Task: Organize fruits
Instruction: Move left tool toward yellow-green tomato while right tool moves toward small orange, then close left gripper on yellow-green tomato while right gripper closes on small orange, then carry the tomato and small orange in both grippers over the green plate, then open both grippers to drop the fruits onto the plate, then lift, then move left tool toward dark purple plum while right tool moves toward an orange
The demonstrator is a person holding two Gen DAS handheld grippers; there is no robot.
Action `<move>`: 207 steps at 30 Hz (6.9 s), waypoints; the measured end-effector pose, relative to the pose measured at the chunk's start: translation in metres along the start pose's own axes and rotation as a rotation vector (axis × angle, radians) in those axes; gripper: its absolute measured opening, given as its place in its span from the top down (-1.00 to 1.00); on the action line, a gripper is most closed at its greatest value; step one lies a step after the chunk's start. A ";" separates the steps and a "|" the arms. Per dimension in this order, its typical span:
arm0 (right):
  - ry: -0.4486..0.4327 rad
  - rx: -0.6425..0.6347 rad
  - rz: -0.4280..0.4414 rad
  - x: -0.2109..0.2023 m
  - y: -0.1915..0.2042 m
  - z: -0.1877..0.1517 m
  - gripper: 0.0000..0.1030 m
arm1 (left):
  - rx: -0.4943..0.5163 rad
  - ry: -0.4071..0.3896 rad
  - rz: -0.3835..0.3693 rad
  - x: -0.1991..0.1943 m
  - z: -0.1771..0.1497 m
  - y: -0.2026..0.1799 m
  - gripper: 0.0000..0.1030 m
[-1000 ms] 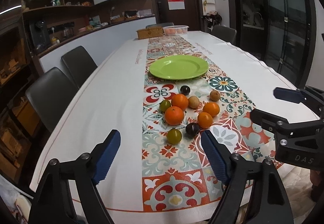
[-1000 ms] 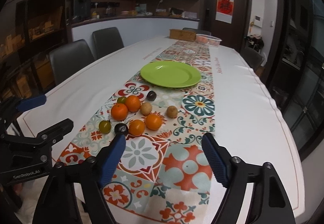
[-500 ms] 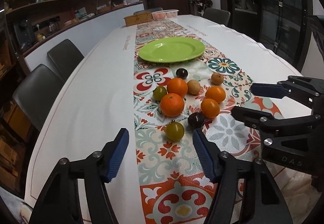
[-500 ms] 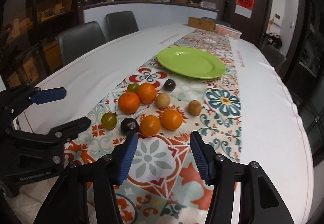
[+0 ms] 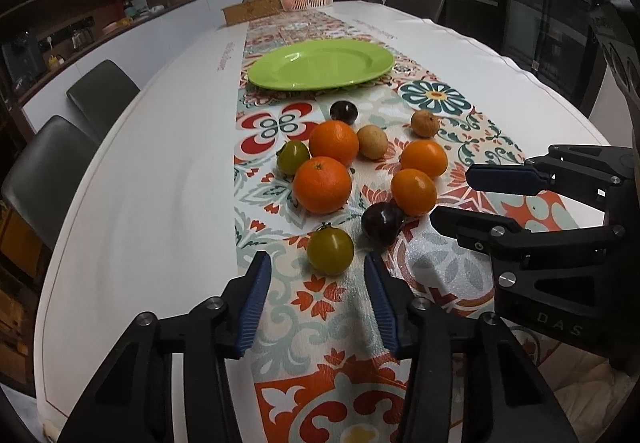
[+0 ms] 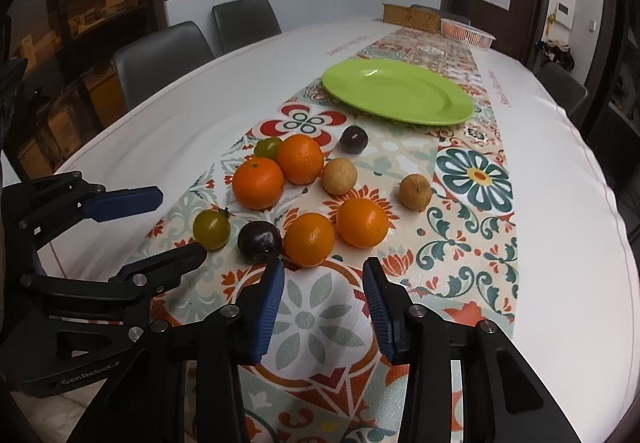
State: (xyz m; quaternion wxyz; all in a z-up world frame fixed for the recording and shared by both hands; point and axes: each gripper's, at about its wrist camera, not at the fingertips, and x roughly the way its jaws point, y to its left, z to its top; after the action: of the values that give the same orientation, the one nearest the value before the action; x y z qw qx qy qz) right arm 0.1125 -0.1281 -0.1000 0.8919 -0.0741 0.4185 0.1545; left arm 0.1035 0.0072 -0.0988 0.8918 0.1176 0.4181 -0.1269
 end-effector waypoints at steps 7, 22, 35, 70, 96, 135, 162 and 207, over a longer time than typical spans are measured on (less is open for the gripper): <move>0.021 -0.004 -0.001 0.010 0.001 0.002 0.27 | 0.004 0.031 -0.021 0.011 0.001 0.001 0.27; 0.036 -0.001 0.020 0.021 0.001 0.012 0.30 | 0.002 0.062 -0.042 0.024 0.007 0.002 0.37; 0.027 0.017 0.038 0.030 -0.001 0.026 0.30 | -0.039 0.090 -0.086 0.029 0.012 0.012 0.46; -0.085 0.056 0.006 -0.021 -0.021 0.013 0.32 | -0.090 -0.018 -0.056 -0.013 0.039 -0.003 0.47; -0.108 0.084 0.030 0.041 -0.098 0.132 0.32 | 0.011 -0.065 -0.135 0.064 0.187 0.020 0.47; -0.095 0.159 -0.034 0.053 -0.133 0.147 -0.33 | 0.002 -0.031 -0.022 0.063 0.195 0.034 -0.22; -0.261 0.153 -0.022 -0.055 -0.083 0.075 -0.49 | -0.077 -0.218 0.081 -0.057 0.113 0.018 -0.60; -0.053 -0.128 0.084 0.005 -0.037 0.020 0.09 | 0.068 -0.059 -0.066 0.004 0.025 -0.023 0.21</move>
State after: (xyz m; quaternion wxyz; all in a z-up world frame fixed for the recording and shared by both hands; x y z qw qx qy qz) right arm 0.1425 -0.1564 -0.0907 0.8888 -0.1094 0.3868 0.2202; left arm 0.1164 -0.0226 -0.0881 0.8946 0.1301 0.3908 -0.1735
